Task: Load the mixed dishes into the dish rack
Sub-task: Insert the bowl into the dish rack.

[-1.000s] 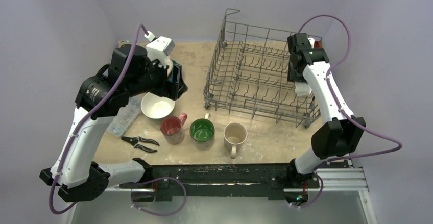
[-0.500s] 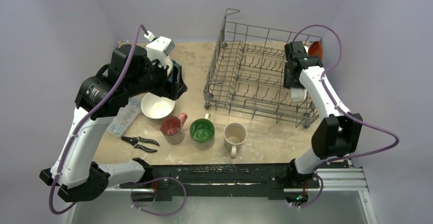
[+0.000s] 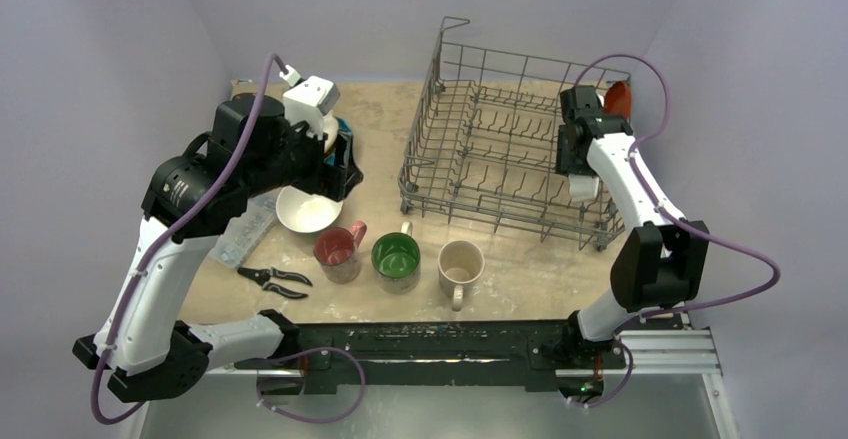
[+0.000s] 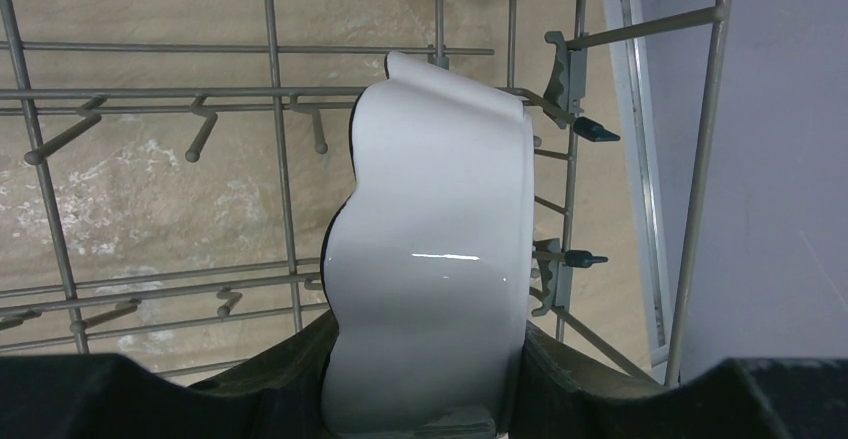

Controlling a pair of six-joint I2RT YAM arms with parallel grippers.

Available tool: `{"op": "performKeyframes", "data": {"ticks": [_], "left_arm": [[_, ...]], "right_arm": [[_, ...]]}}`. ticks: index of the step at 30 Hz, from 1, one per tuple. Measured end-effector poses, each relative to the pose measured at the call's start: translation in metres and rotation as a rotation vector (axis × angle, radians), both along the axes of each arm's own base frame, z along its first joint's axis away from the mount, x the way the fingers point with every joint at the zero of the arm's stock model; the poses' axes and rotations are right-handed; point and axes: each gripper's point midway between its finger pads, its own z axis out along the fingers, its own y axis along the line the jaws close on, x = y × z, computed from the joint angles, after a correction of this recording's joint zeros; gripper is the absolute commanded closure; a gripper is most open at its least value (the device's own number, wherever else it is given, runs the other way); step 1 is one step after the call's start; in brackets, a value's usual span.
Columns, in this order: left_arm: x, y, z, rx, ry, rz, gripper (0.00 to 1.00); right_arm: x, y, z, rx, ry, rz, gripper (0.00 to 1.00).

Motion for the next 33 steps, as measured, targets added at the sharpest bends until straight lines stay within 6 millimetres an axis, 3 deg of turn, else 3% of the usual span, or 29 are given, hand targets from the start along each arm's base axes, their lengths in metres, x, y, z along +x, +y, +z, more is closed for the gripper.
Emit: {"op": "performKeyframes", "data": {"ticks": [1,7,12,19,26,33], "left_arm": [[0.000,0.000,0.000,0.003,-0.003,-0.001,0.21],[0.000,0.003,0.001,0.020,-0.019,0.008,0.21],[0.000,0.005,0.000,0.025,-0.021,0.014,0.21],[0.001,0.007,-0.001,0.039,-0.026,0.014,0.21],[0.001,0.007,-0.001,0.040,-0.027,0.014,0.21],[0.001,0.007,-0.001,0.039,-0.027,0.013,0.21]], "right_arm": [[-0.001,0.000,-0.001,-0.001,0.003,0.000,0.70],[-0.004,-0.001,-0.007,-0.003,0.017,0.000,0.64],[-0.003,-0.001,-0.008,-0.004,0.020,0.000,0.46],[-0.001,-0.011,-0.003,-0.061,0.002,-0.029,0.29],[-0.004,-0.021,0.001,-0.113,-0.001,-0.063,0.29],[-0.009,-0.027,0.004,-0.142,-0.006,-0.105,0.38]]}}
